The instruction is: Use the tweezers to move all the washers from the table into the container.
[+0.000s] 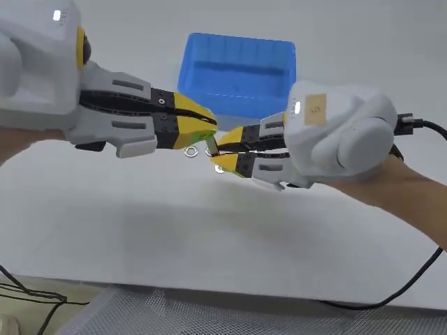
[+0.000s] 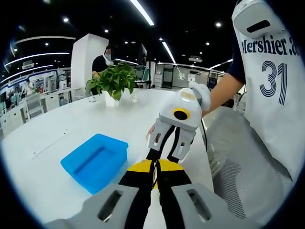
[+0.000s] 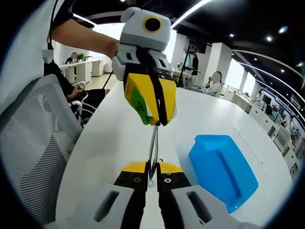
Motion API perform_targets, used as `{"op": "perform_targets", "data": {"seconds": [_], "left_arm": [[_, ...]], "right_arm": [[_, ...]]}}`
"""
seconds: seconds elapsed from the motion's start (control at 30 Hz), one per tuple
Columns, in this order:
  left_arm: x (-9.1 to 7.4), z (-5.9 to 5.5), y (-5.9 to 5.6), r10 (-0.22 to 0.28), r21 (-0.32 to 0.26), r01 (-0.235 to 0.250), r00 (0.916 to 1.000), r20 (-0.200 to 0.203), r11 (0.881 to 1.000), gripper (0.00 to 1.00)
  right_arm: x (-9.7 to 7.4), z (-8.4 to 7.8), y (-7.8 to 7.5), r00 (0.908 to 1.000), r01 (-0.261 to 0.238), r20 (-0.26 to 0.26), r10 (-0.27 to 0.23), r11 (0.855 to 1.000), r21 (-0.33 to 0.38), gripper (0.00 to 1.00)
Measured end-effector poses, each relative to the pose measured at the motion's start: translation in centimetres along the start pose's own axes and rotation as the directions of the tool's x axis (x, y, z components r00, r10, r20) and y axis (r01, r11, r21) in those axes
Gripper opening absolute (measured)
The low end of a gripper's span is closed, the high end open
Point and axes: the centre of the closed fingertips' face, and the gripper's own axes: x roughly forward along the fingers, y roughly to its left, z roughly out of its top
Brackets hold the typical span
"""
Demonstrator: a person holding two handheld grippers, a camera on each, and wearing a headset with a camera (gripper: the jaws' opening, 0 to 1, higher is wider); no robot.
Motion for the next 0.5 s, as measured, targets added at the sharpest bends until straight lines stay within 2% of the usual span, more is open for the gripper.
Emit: {"op": "perform_targets", "data": {"seconds": [0.27, 0.5], "left_arm": [[0.23, -0.25, -0.41, -0.020, 0.016, 0.020, 0.9998, -0.007, 1.000, 0.05], [0.53, -0.32, -0.48, -0.028, 0.032, 0.028, 0.9994, -0.019, 0.999, 0.05]], "right_arm": [[-0.04, -0.38, 0.51, 1.0000, -0.008, -0.001, 0.008, 1.000, 0.005, 0.10], [0.09, -0.62, 0.34, 1.0000, 0.003, -0.002, -0.003, 1.000, 0.001, 0.11]]}}
